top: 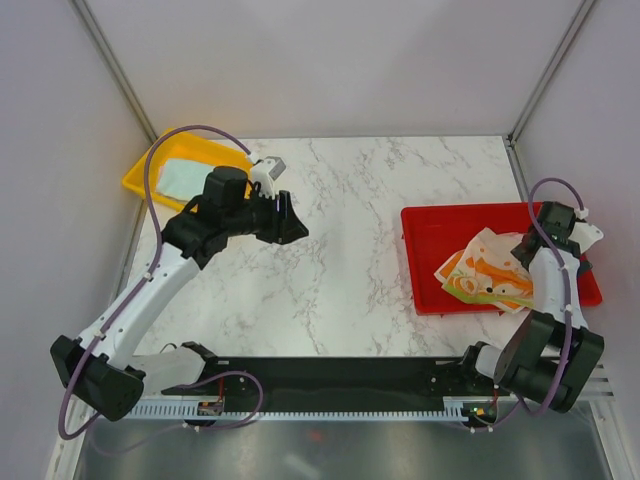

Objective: Fold and stack the towels
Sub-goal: Grab crumpled towel

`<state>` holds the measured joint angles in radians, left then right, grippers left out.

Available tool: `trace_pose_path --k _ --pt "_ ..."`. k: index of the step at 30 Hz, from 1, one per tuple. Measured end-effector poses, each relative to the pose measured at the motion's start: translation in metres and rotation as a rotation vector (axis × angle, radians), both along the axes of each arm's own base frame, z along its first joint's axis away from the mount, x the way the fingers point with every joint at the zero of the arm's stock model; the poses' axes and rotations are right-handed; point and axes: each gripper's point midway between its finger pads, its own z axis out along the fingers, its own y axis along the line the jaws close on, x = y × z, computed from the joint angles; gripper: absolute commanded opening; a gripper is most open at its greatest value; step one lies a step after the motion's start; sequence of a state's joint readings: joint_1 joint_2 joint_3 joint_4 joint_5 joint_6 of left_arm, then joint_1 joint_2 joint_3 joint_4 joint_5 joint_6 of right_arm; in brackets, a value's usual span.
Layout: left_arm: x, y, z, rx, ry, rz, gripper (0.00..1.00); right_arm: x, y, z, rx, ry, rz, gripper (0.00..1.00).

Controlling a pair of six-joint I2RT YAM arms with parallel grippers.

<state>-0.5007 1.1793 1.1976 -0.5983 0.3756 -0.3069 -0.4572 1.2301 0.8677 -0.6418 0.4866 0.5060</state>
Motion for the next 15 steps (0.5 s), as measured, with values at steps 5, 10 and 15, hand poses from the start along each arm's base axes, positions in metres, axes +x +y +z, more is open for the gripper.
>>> trace_pose_path --k 5,10,15 --pt "-0.005 0.002 0.004 -0.017 0.001 0.01 0.53 -0.005 0.005 -0.024 0.053 0.018 -0.002 0.66" --pt "-0.011 0.006 -0.004 -0.008 0.018 0.019 0.53 -0.003 0.004 -0.038 0.094 0.042 0.011 0.0" --pt "-0.017 0.013 -0.005 0.002 0.015 0.037 0.53 0.023 0.006 0.016 0.087 -0.075 0.07 0.0"
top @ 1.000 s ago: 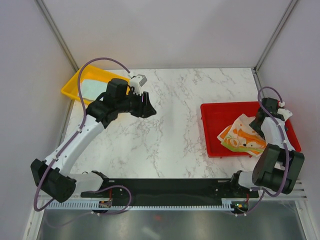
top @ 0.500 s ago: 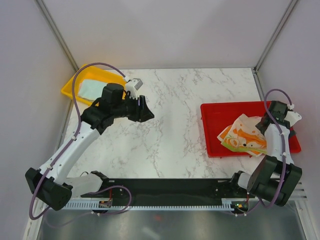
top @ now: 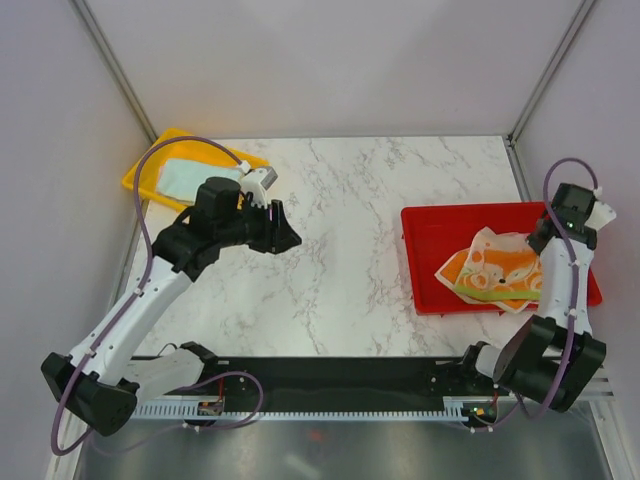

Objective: Fold and stack the towels
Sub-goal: Grab crumpled towel

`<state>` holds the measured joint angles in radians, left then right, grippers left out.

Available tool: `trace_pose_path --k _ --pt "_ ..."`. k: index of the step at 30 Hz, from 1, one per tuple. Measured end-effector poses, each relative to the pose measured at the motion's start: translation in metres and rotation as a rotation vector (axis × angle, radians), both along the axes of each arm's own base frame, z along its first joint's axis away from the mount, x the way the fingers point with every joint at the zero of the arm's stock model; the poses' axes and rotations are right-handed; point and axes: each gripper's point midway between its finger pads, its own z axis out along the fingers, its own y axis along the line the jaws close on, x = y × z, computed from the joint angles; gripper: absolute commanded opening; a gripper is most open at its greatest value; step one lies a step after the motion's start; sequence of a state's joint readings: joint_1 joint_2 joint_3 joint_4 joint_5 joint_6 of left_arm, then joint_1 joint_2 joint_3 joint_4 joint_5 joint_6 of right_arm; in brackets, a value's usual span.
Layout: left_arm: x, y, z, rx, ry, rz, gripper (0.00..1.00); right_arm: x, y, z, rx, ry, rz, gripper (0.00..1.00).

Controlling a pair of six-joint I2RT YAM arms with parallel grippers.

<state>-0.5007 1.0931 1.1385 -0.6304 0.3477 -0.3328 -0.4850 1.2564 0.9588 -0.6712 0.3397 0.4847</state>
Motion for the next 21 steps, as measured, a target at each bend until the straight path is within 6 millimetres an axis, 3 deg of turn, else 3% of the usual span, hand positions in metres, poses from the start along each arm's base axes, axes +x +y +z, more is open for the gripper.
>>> trace_pose_path --k 2,5,8,11,13,16,19,21 --pt "-0.003 0.004 0.003 0.0 -0.013 0.009 0.53 0.022 0.006 0.051 -0.022 -0.13 0.05 0.0" --pt "-0.006 0.011 0.007 0.006 -0.04 0.037 0.53 0.056 0.037 0.136 -0.025 -0.369 0.177 0.0" --pt "-0.007 0.024 0.01 0.021 -0.078 0.089 0.58 0.082 0.108 0.217 0.037 -0.621 0.41 0.0" --pt "-0.007 0.041 0.014 0.035 -0.13 0.172 0.61 0.09 0.206 0.265 0.169 -0.773 0.696 0.0" --pt "-0.005 0.051 0.014 0.034 -0.14 0.221 0.62 0.087 0.262 0.275 0.253 -0.799 0.851 0.0" --pt "0.006 0.06 0.006 0.015 -0.101 0.284 0.61 0.078 0.354 0.259 0.354 -0.732 1.055 0.0" --pt "0.023 0.067 -0.008 -0.023 -0.024 0.335 0.61 0.07 0.437 0.221 0.391 -0.606 1.209 0.0" --pt "0.035 0.078 -0.025 -0.052 0.045 0.384 0.62 0.056 0.477 0.187 0.409 -0.526 1.294 0.0"
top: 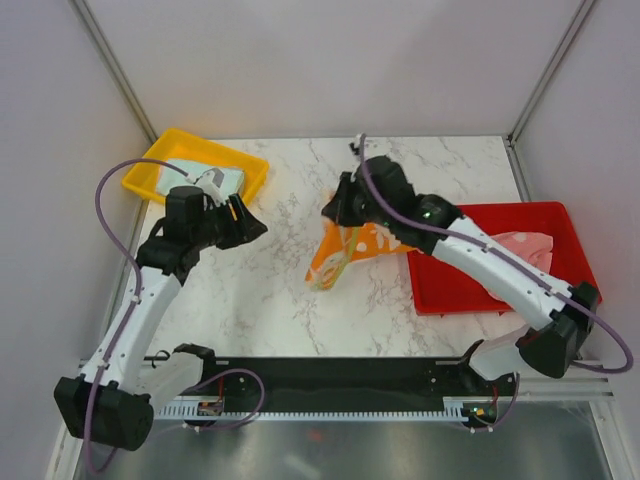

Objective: Fold and stack the towels
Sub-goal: Grab crumpled towel, then move the towel to the center of the board

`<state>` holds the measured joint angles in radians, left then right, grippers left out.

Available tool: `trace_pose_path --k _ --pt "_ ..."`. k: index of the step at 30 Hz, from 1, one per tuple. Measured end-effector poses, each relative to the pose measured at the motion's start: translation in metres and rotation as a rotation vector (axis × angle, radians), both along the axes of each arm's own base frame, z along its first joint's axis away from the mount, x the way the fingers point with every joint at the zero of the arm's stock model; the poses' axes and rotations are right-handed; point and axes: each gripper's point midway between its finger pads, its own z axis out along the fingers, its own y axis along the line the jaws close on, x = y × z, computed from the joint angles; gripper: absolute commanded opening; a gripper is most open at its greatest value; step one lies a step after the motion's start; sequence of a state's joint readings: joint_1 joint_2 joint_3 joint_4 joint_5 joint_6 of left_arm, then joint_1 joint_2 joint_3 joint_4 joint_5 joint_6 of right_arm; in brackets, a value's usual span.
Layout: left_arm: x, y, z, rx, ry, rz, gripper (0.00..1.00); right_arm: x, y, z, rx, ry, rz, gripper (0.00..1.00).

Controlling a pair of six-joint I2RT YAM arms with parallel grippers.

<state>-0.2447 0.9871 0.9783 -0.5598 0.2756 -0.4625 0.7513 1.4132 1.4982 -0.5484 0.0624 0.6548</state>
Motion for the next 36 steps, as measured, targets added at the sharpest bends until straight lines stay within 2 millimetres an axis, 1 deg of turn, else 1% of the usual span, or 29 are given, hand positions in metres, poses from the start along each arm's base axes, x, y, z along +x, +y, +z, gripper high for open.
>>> trace_pose_path --k 2,3,4,5,6,7,8,10,11,12,13,15,16,18,19,21,22,23,24,25,26,27,28,30,31,33,34,36 --pt "0.011 0.017 -0.017 -0.035 0.068 0.065 0.62 -0.021 0.027 -0.046 -0.057 0.051 0.075 0.0" --pt "0.016 0.024 -0.022 -0.047 0.09 0.088 0.62 -0.037 0.034 -0.077 -0.1 0.085 0.111 0.0" --pt "0.022 0.028 -0.026 -0.054 0.102 0.101 0.62 -0.05 0.038 -0.103 -0.129 0.107 0.142 0.0" --pt "0.026 0.028 -0.03 -0.065 0.116 0.095 0.62 -0.066 0.037 -0.134 -0.177 0.147 0.171 0.0" --pt "0.028 0.025 -0.032 -0.072 0.128 0.085 0.62 -0.081 0.032 -0.166 -0.232 0.192 0.193 0.0" --pt "0.031 0.023 -0.036 -0.08 0.143 0.071 0.62 -0.091 0.025 -0.19 -0.274 0.223 0.202 0.03" --pt "0.033 0.019 -0.039 -0.09 0.154 0.056 0.62 -0.104 0.013 -0.22 -0.334 0.267 0.206 0.06" --pt "0.037 0.014 -0.046 -0.107 0.176 0.028 0.61 -0.118 -0.009 -0.257 -0.409 0.324 0.195 0.1" --pt "0.039 0.011 -0.049 -0.115 0.186 0.016 0.61 -0.123 -0.017 -0.268 -0.425 0.339 0.192 0.12" --pt "0.041 0.01 -0.052 -0.118 0.193 0.01 0.61 -0.126 -0.019 -0.274 -0.428 0.348 0.197 0.14" --pt "0.043 0.008 -0.057 -0.123 0.207 0.002 0.6 -0.129 -0.019 -0.277 -0.419 0.355 0.211 0.19" --pt "0.046 0.006 -0.068 -0.123 0.238 -0.008 0.59 -0.136 -0.006 -0.274 -0.389 0.349 0.266 0.27" --pt "0.048 0.004 -0.076 -0.118 0.26 -0.012 0.59 -0.141 0.004 -0.272 -0.38 0.341 0.308 0.38" --pt "0.051 -0.001 -0.088 -0.101 0.293 -0.024 0.59 -0.156 0.027 -0.265 -0.365 0.324 0.412 0.46" --pt "0.052 -0.005 -0.094 -0.089 0.311 -0.035 0.59 -0.162 0.034 -0.261 -0.362 0.314 0.444 0.55" --pt "0.059 -0.016 -0.104 -0.06 0.334 -0.063 0.58 -0.167 0.036 -0.252 -0.374 0.299 0.473 0.61" --pt "0.064 -0.022 -0.109 -0.042 0.345 -0.074 0.56 -0.164 0.034 -0.246 -0.379 0.287 0.461 0.64" --pt "0.071 -0.029 -0.112 -0.029 0.35 -0.09 0.56 -0.156 0.03 -0.236 -0.379 0.279 0.434 0.65" --pt "0.078 -0.035 -0.115 -0.013 0.349 -0.103 0.56 -0.143 0.023 -0.224 -0.371 0.266 0.393 0.66" --pt "0.085 -0.041 -0.118 0.008 0.347 -0.112 0.56 -0.125 0.015 -0.209 -0.358 0.244 0.33 0.68" --pt "0.093 -0.046 -0.121 0.033 0.338 -0.119 0.56 -0.102 0.004 -0.192 -0.336 0.211 0.251 0.68" --pt "0.1 -0.051 -0.123 0.059 0.328 -0.123 0.56 -0.085 -0.005 -0.177 -0.315 0.183 0.19 0.69" --pt "0.106 -0.055 -0.125 0.082 0.318 -0.124 0.56 -0.061 -0.021 -0.157 -0.285 0.141 0.099 0.7" --pt "0.121 -0.063 -0.132 0.128 0.306 -0.124 0.56 -0.036 -0.044 -0.133 -0.251 0.09 -0.009 0.71" --pt "0.128 -0.067 -0.138 0.146 0.303 -0.125 0.56 -0.026 -0.056 -0.121 -0.235 0.065 -0.059 0.72" --pt "0.133 -0.071 -0.156 0.177 0.321 -0.13 0.57 -0.02 -0.068 -0.11 -0.22 0.04 -0.101 0.72" --pt "0.133 -0.07 -0.164 0.189 0.333 -0.13 0.57 -0.019 -0.069 -0.106 -0.214 0.028 -0.106 0.72" --pt "0.131 -0.068 -0.185 0.213 0.371 -0.14 0.58 -0.018 -0.068 -0.106 -0.209 0.019 -0.102 0.72"
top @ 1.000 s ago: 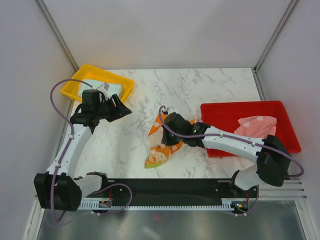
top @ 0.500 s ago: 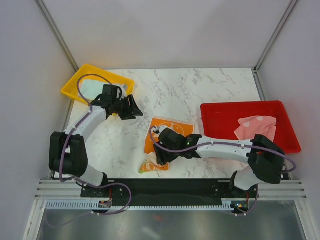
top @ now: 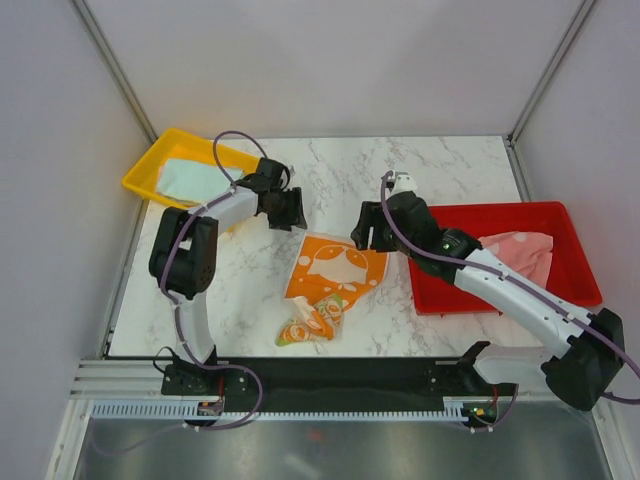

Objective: Fold and stack the towels
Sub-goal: Move the towel to the center of the board

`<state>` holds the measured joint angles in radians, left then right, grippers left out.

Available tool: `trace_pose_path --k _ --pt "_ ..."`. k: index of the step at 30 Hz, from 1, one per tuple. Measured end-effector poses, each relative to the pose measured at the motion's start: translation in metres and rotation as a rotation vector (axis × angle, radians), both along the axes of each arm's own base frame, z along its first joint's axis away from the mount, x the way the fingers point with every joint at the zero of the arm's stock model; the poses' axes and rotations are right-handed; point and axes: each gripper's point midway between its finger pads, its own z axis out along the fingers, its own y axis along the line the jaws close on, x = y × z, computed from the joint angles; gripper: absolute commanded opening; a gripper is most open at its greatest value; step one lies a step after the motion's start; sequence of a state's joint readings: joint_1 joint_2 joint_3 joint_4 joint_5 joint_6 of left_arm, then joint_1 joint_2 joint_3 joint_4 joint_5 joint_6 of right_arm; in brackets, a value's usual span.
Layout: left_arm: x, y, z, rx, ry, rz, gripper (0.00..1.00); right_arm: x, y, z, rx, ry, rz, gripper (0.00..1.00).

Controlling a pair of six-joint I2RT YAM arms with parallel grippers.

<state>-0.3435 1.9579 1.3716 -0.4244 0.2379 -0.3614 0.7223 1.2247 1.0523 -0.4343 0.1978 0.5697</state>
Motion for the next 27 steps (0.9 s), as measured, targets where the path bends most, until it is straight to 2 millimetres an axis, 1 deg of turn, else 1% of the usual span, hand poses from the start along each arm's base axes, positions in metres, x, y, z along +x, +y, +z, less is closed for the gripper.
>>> trace_pose_path --k 2,3,6,10,16,20,23,27 --pt "0.001 0.0 -0.016 0.017 0.026 -0.014 0.58 -0.001 0.001 -0.008 -0.006 0.007 0.012 0.72" --pt "0.001 0.0 -0.021 0.018 0.033 -0.019 0.58 -0.002 0.0 -0.013 -0.014 0.016 0.017 0.72" --pt "0.008 -0.005 -0.015 0.007 0.0 -0.043 0.58 -0.004 -0.002 -0.03 -0.043 0.044 0.026 0.72" --pt "0.005 -0.017 -0.02 -0.011 -0.009 -0.088 0.55 -0.004 -0.003 -0.043 -0.069 0.067 0.039 0.72" --pt "0.001 -0.029 -0.019 -0.038 -0.026 -0.135 0.54 -0.002 -0.002 -0.052 -0.086 0.08 0.052 0.72" --pt "0.0 -0.035 -0.021 -0.026 -0.046 -0.185 0.52 -0.001 -0.003 -0.053 -0.086 0.079 0.061 0.72" --pt "0.001 -0.035 -0.022 -0.018 -0.061 -0.214 0.5 0.001 -0.003 -0.053 -0.081 0.073 0.062 0.72" --pt "0.0 -0.034 -0.023 -0.007 -0.077 -0.246 0.47 0.0 -0.01 -0.056 -0.084 0.075 0.057 0.72"
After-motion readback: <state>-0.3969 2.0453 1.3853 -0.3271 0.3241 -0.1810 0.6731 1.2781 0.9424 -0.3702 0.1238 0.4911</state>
